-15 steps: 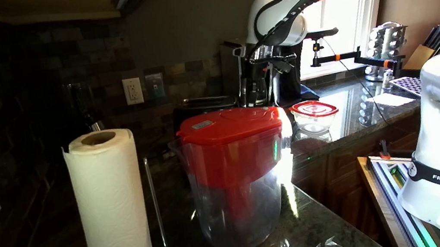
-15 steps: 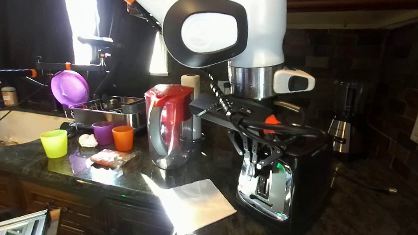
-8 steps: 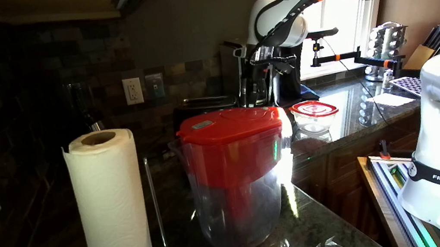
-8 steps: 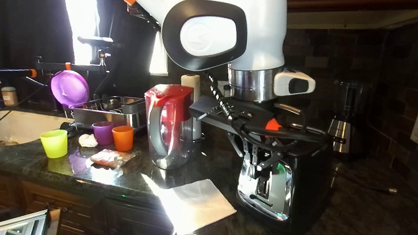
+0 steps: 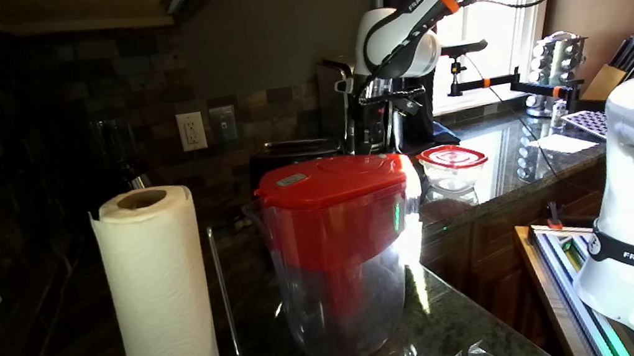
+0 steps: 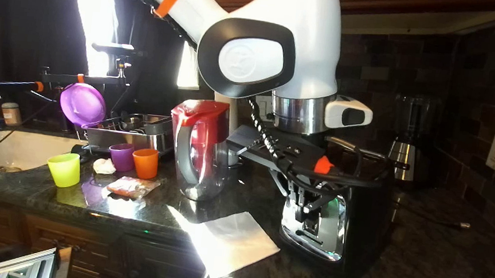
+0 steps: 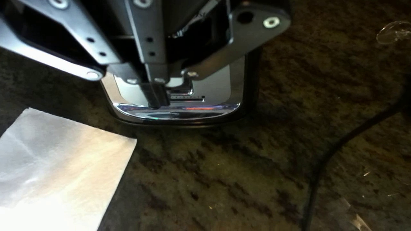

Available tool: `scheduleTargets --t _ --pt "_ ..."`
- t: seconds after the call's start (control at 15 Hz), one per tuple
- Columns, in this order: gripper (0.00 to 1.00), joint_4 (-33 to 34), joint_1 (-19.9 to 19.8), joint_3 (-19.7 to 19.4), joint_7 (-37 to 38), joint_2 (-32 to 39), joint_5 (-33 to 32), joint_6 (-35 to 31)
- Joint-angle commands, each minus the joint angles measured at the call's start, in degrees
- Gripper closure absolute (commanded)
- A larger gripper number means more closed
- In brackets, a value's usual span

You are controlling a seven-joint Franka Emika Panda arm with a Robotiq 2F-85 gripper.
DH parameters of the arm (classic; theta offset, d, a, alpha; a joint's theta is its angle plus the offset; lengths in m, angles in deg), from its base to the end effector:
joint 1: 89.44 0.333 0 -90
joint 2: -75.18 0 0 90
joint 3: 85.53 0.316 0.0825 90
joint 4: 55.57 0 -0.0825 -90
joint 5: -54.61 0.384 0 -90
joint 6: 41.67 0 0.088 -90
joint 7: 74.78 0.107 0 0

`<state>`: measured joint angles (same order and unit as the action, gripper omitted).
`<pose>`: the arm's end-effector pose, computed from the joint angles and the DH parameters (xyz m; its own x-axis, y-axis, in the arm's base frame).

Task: Push down the toaster lever

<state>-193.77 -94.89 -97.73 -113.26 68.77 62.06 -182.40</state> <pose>0.4684 -0.1493 0.3686 0.9469 0.2603 0.1886 0.2657 -0.9641 -0.0032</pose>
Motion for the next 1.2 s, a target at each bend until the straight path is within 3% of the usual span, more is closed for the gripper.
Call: scheduleTargets --t 0.0,1.13 --pt "1.0 0.56 0.1 0.43 -1.97 3.47 2.13 -5.0" --pt "1.0 1.21 -0.57 1.08 -2.67 7.54 2.18 -6.7"
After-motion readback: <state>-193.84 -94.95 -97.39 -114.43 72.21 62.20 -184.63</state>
